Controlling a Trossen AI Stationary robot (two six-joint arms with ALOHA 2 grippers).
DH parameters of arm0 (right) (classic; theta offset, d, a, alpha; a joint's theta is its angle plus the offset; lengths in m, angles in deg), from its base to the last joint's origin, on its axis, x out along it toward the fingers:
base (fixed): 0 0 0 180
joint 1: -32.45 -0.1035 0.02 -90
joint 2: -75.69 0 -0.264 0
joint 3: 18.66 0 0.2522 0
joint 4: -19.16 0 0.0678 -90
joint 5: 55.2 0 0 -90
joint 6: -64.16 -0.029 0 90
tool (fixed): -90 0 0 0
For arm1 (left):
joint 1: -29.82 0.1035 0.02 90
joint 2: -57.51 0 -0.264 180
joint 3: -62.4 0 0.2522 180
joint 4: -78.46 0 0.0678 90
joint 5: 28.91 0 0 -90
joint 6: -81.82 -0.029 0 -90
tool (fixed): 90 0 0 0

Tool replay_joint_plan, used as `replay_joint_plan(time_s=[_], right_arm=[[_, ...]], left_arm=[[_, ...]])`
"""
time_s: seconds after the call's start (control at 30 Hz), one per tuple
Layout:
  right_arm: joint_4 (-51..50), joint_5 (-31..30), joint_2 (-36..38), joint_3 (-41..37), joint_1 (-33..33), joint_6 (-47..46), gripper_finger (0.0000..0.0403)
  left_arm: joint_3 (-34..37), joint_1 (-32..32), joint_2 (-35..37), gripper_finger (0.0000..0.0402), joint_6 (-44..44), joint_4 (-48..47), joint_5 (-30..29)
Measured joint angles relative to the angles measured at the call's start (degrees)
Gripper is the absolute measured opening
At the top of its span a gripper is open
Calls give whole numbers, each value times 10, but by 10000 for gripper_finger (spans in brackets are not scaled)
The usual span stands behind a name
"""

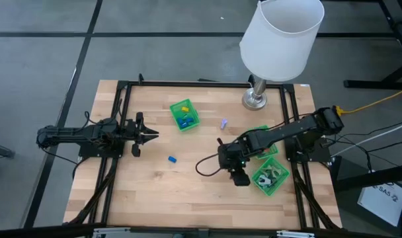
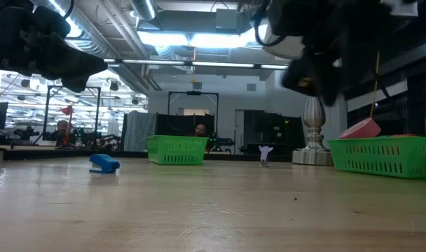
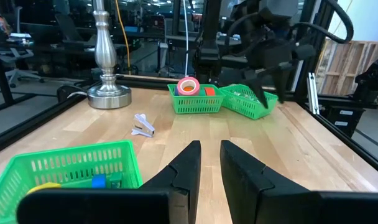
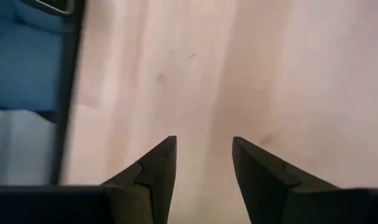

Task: Pick and place Stapler, Stapler remover, tape
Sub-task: Put the violet staple remover into the bottom left green bin

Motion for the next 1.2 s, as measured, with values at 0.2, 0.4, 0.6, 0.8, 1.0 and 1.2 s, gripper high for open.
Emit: replay_joint_plan(time_s=[0.2,0.4,0.6,0.8,1.0,1.2], right_arm=[[0,-84,-20,6,32,129,159],[-17,-267,-30,6,71,224,159],[-40,-403,-30,-7,106,308,159],[2,-453,-30,-46,135,384,159],[55,-491,-30,-74,156,431,159],[152,-492,-30,-123,160,505,159]], left_arm=[[0,0,0,58,0,0,0],[0,0,0,58,0,0,0],[0,0,0,58,0,0,0],[0,0,0,58,0,0,0],[0,0,0,58,0,0,0],[0,0,0,58,0,0,0]])
